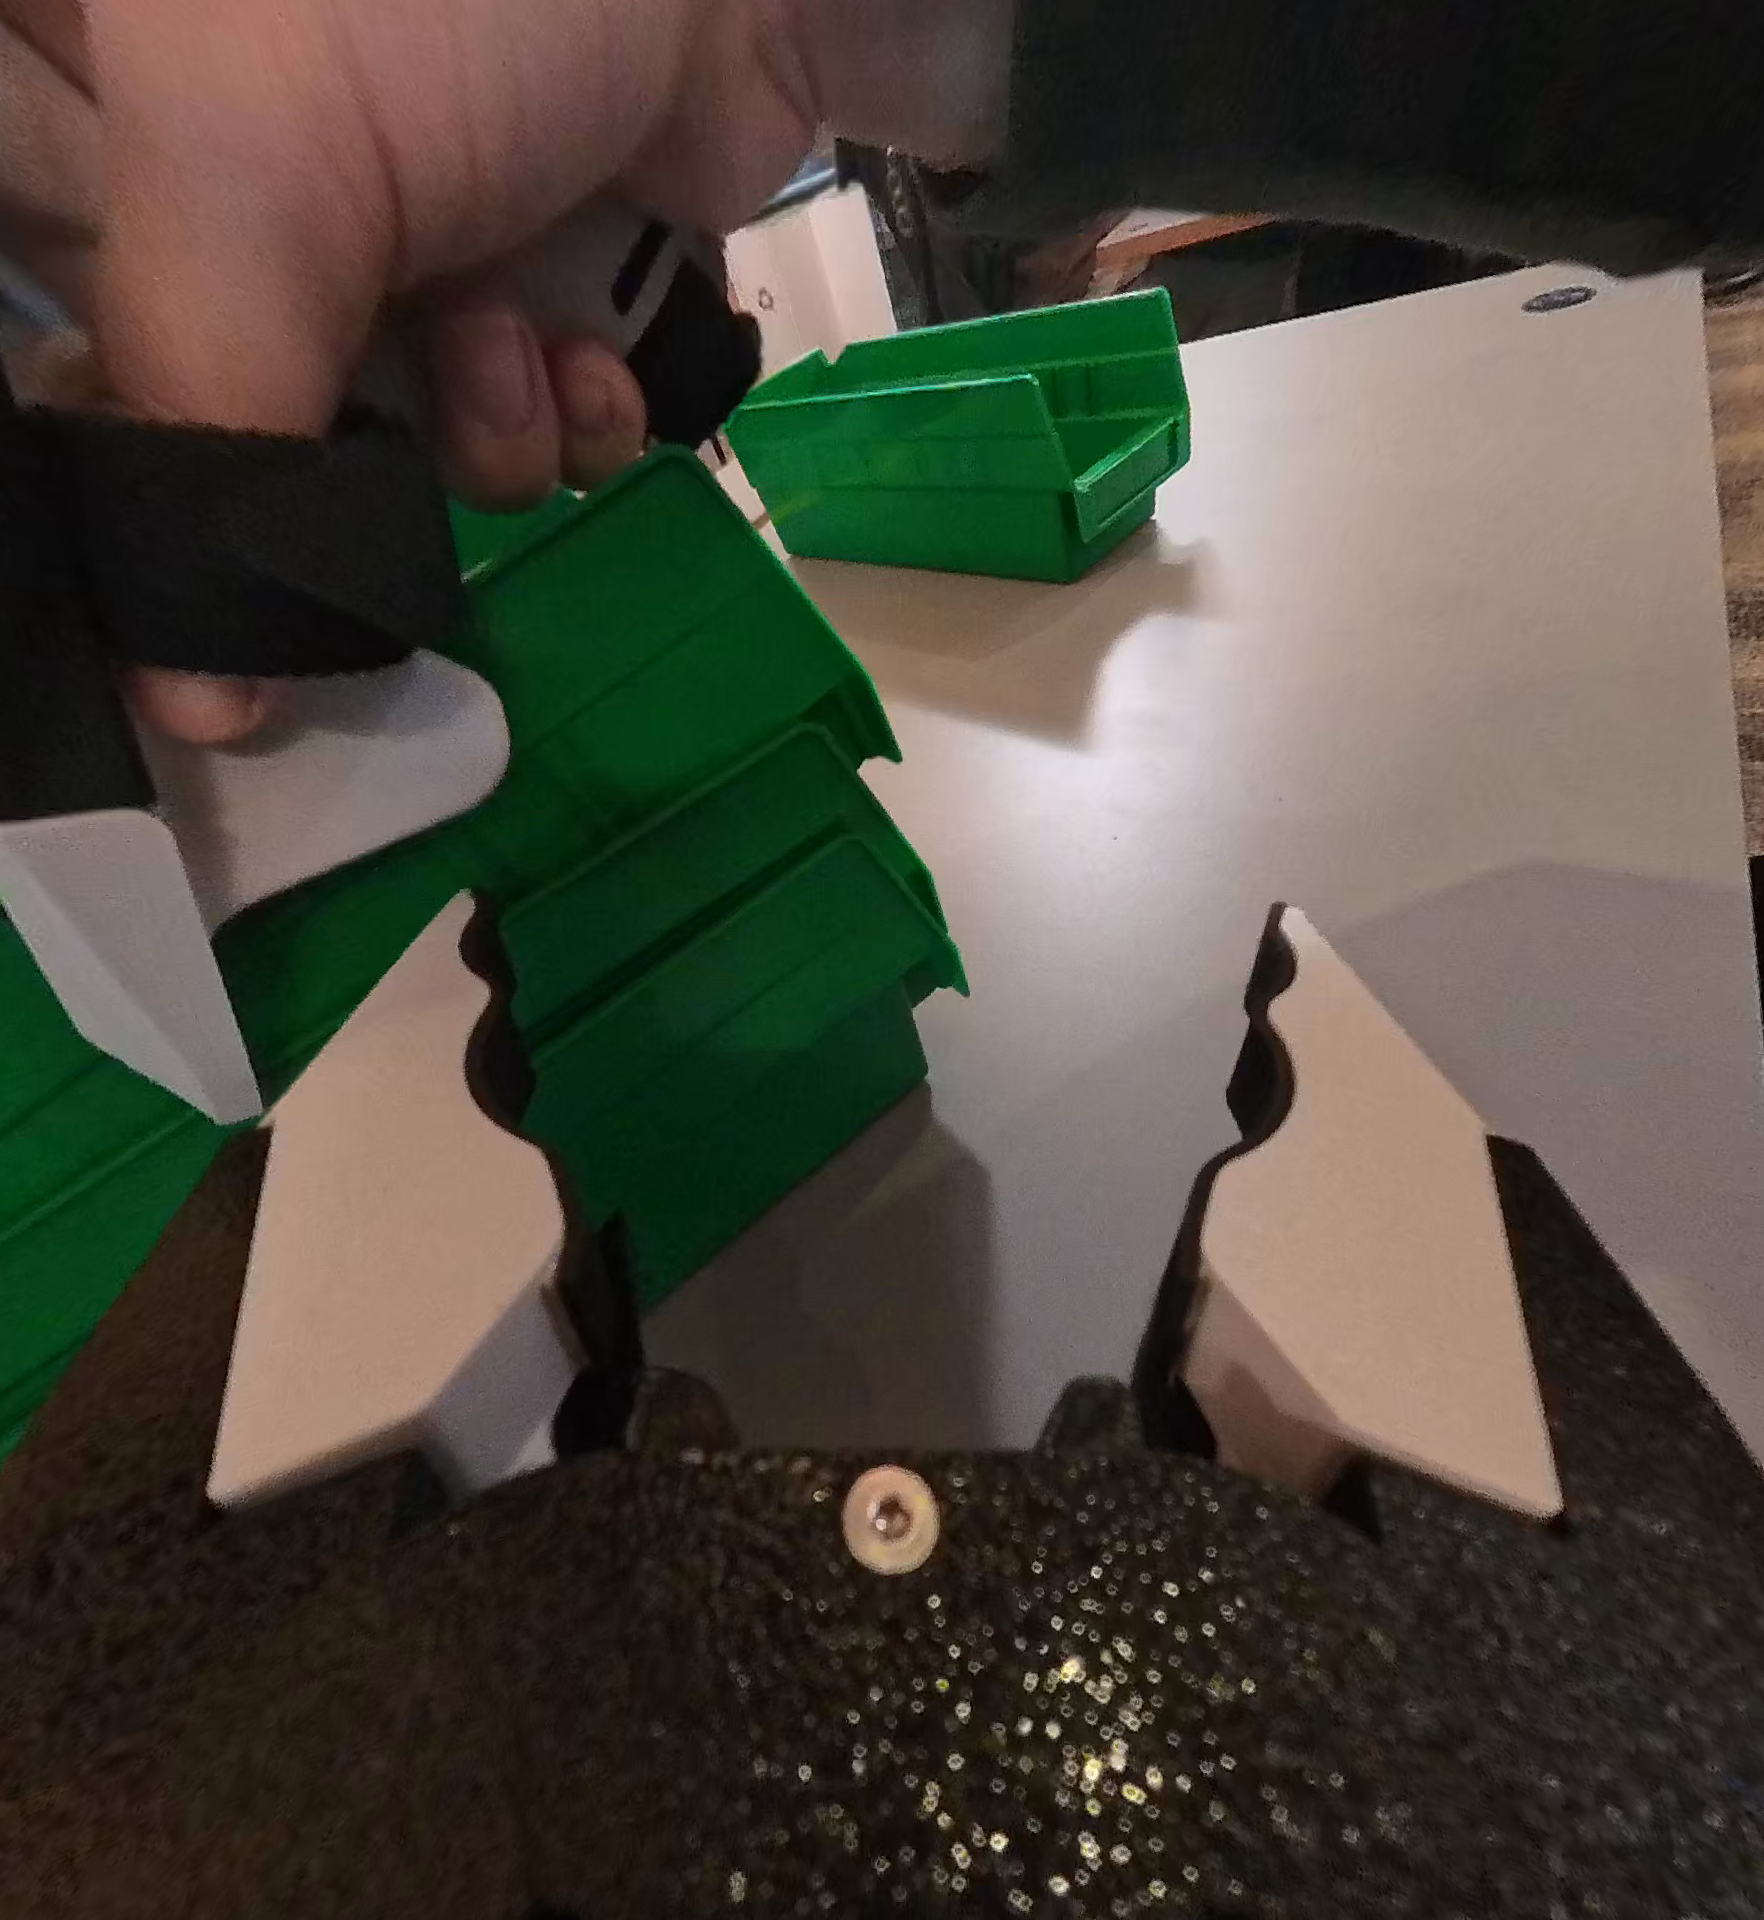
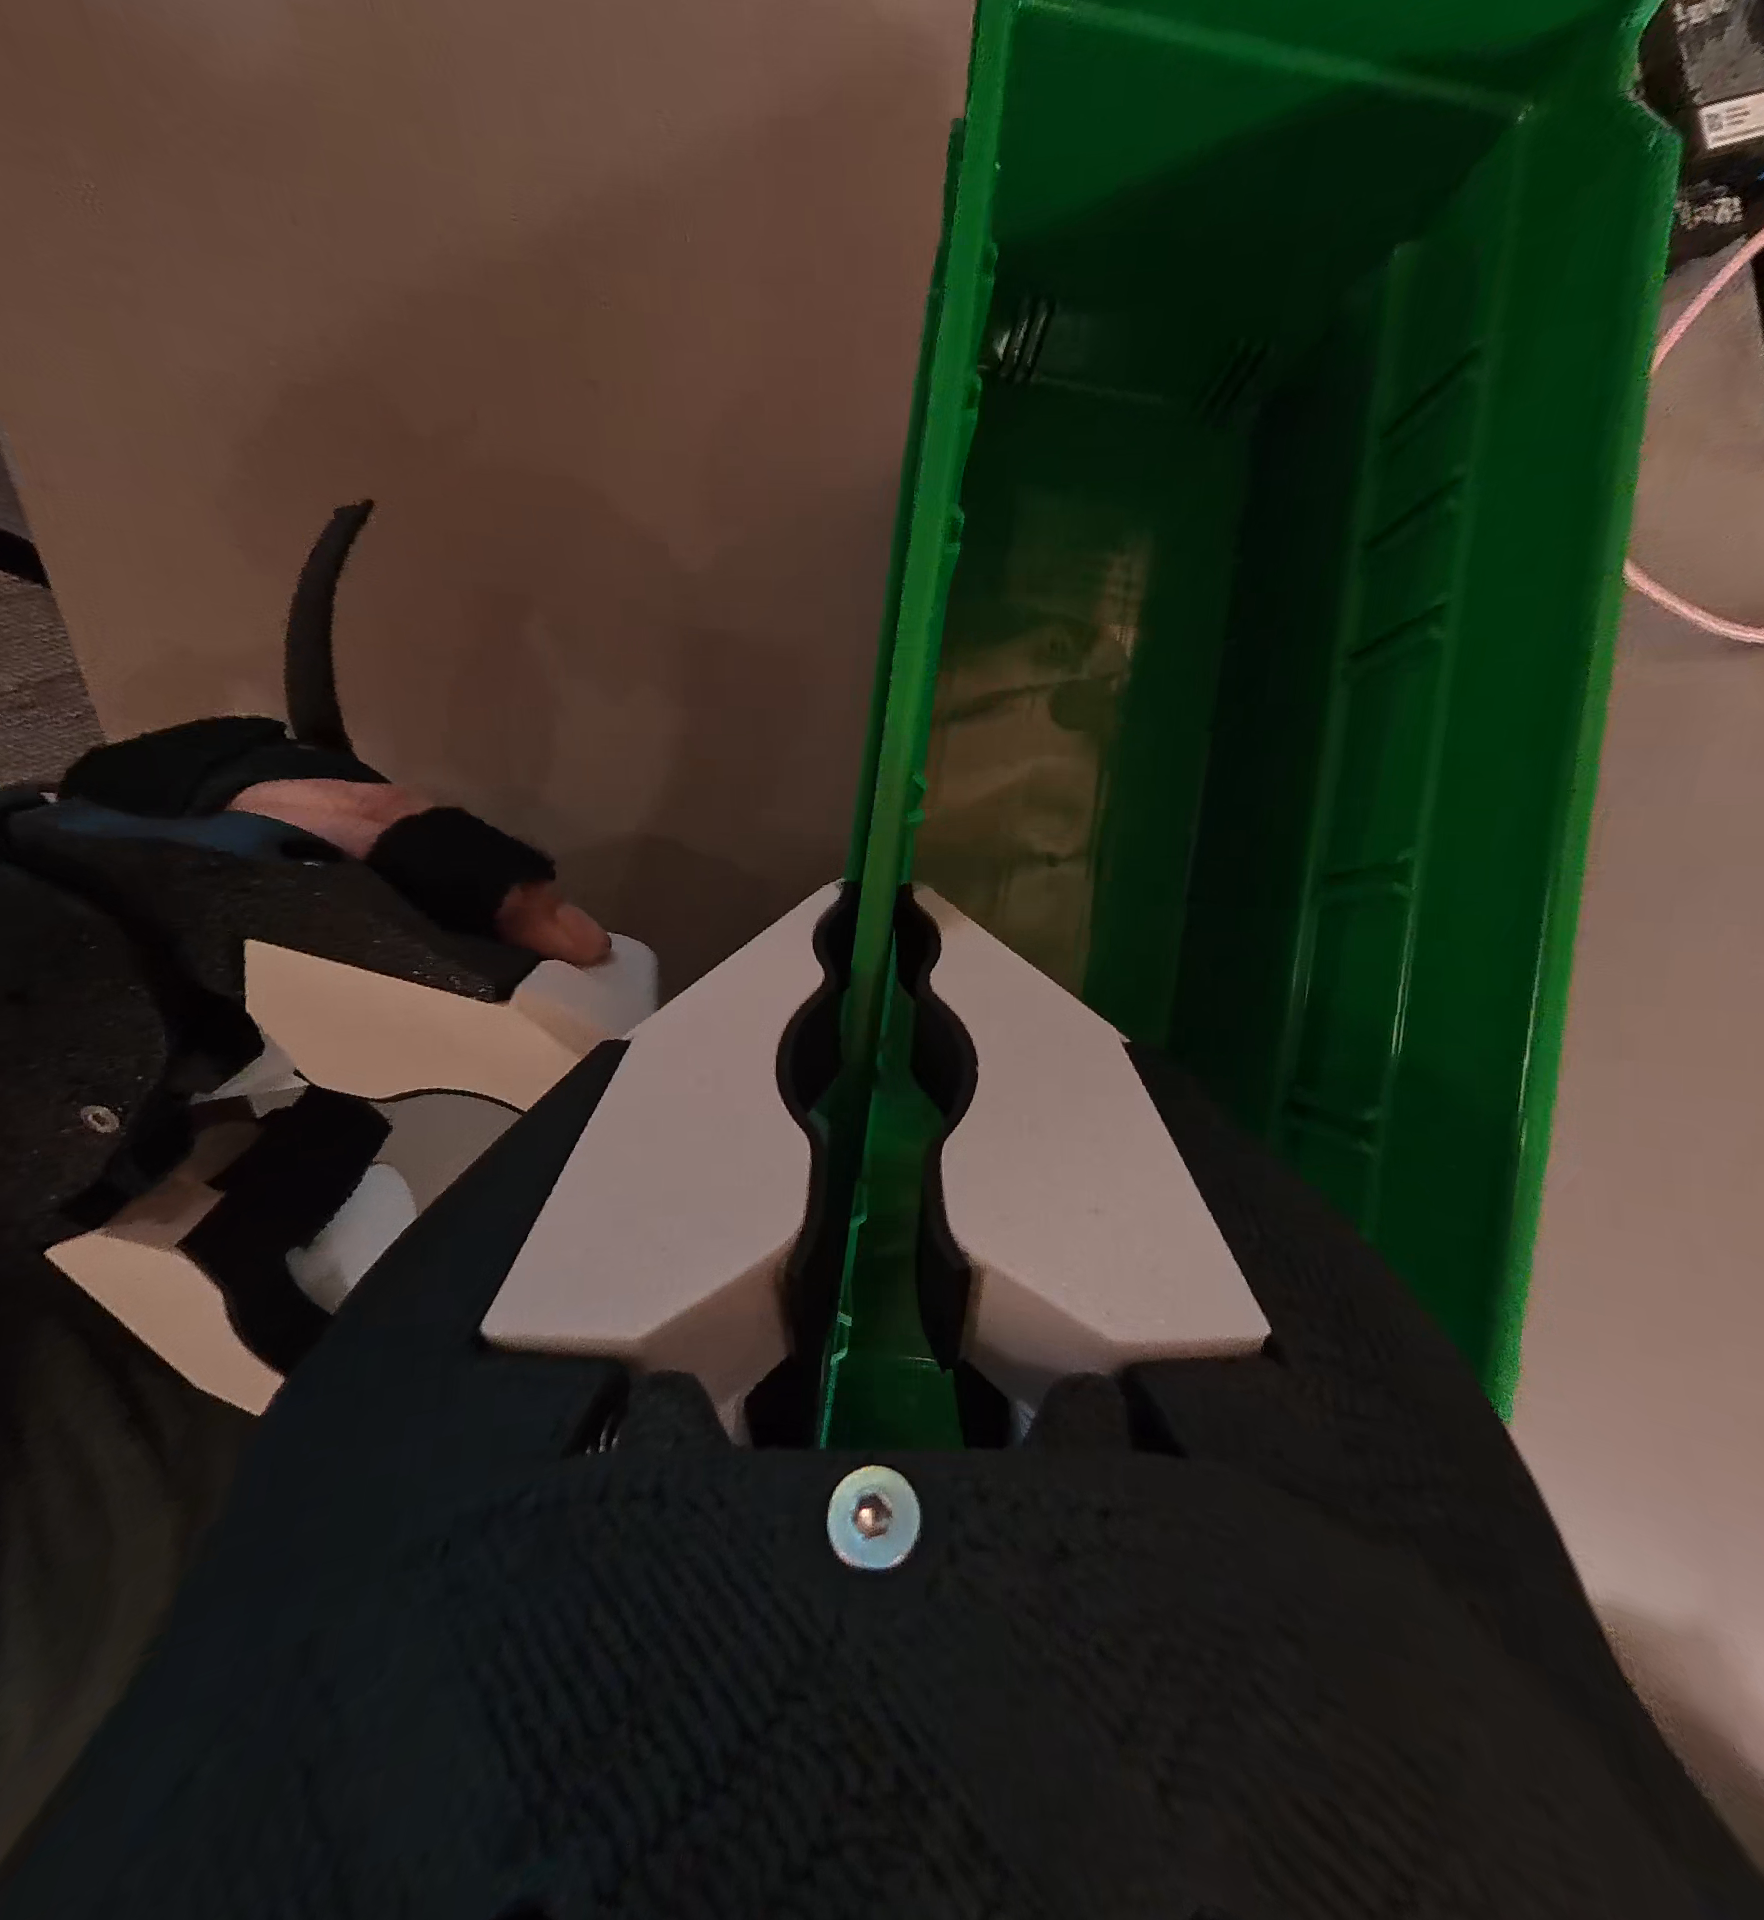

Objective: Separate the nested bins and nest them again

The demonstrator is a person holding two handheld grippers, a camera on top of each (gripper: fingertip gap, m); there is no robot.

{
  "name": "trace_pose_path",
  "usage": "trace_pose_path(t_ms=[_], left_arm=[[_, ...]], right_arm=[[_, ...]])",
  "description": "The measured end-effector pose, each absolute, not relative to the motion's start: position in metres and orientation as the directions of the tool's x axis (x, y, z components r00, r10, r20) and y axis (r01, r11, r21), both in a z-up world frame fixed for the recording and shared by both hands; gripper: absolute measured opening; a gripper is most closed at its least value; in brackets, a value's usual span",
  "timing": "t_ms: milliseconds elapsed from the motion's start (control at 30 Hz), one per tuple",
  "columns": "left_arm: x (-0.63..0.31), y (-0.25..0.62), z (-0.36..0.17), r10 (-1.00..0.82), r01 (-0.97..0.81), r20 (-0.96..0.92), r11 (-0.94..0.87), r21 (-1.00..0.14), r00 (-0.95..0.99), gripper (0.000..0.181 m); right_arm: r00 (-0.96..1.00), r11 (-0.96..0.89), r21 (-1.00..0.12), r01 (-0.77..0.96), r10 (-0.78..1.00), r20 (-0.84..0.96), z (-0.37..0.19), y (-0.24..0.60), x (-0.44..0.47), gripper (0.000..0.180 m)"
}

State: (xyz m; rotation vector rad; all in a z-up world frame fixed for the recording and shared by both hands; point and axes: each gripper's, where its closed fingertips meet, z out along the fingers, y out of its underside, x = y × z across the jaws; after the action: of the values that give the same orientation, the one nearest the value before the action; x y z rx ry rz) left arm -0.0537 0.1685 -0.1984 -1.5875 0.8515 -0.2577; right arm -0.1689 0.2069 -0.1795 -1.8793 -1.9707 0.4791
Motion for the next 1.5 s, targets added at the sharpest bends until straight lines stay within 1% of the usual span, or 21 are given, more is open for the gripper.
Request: trace_pose_path(t_ms=[167, 233, 300, 367, 433, 500, 600, 667, 767, 933, 1033, 1200, 1333, 1500], left_arm=[[-0.056, 0.171, -0.198, -0.636, -0.364, -0.294, 0.022, -0.931, 0.713, 0.137], [-0.060, 0.170, -0.197, -0.637, -0.352, -0.283, 0.019, -0.936, 0.717, 0.133], [-0.062, 0.167, -0.194, -0.648, -0.326, -0.265, 0.027, -0.945, 0.714, 0.125], [-0.060, 0.167, -0.193, -0.651, -0.316, -0.256, 0.027, -0.948, 0.715, 0.128], [-0.060, 0.171, -0.196, -0.629, -0.351, -0.285, 0.020, -0.936, 0.723, 0.132], [-0.061, 0.172, -0.196, -0.625, -0.346, -0.279, 0.016, -0.938, 0.729, 0.132], [-0.064, 0.171, -0.195, -0.625, -0.329, -0.266, 0.017, -0.944, 0.734, 0.129], [-0.064, 0.172, -0.195, -0.621, -0.337, -0.274, 0.016, -0.941, 0.735, 0.129], [-0.064, 0.173, -0.196, -0.616, -0.342, -0.277, 0.013, -0.939, 0.737, 0.128], [-0.066, 0.173, -0.195, -0.616, -0.333, -0.269, 0.012, -0.943, 0.741, 0.128], [-0.066, 0.172, -0.194, -0.622, -0.322, -0.260, 0.013, -0.947, 0.738, 0.127], [-0.066, 0.171, -0.194, -0.629, -0.315, -0.255, 0.016, -0.949, 0.735, 0.127], [-0.066, 0.169, -0.194, -0.640, -0.322, -0.255, 0.011, -0.947, 0.725, 0.130], [-0.065, 0.164, -0.194, -0.654, -0.334, -0.257, 0.007, -0.942, 0.711, 0.127]], right_arm=[[-0.025, 0.030, -0.500, 0.865, 1.000, 0.018, -0.177, 0.211, -0.171, 0.006], [-0.024, 0.056, -0.508, 0.860, 0.997, 0.071, -0.171, 0.215, -0.174, 0.002], [-0.026, 0.058, -0.508, 0.859, 0.997, 0.070, -0.157, 0.217, -0.173, 0.002], [-0.034, 0.073, -0.488, 0.870, 0.995, 0.088, -0.153, 0.217, -0.173, 0.002], [-0.029, 0.082, -0.478, 0.875, 0.992, 0.119, -0.155, 0.218, -0.175, 0.002], [0.003, 0.068, -0.517, 0.853, 0.991, 0.135, -0.153, 0.218, -0.180, 0.002], [0.032, 0.040, -0.598, 0.801, 0.993, 0.110, -0.137, 0.217, -0.183, 0.002], [0.029, 0.036, -0.607, 0.794, 0.995, 0.096, -0.134, 0.216, -0.181, 0.002], [0.026, 0.053, -0.573, 0.818, 0.991, 0.129, -0.142, 0.217, -0.179, 0.002], [0.042, 0.068, -0.561, 0.825, 0.983, 0.181, -0.162, 0.217, -0.182, 0.002], [0.040, 0.066, -0.547, 0.834, 0.983, 0.179, -0.177, 0.216, -0.181, 0.002], [0.063, 0.010, -0.589, 0.808, 0.993, 0.102, -0.181, 0.218, -0.180, 0.002], [0.060, 0.019, -0.609, 0.793, 0.992, 0.109, -0.183, 0.219, -0.180, 0.002], [0.092, -0.032, -0.632, 0.775, 0.994, 0.063, -0.185, 0.219, -0.179, 0.002]])
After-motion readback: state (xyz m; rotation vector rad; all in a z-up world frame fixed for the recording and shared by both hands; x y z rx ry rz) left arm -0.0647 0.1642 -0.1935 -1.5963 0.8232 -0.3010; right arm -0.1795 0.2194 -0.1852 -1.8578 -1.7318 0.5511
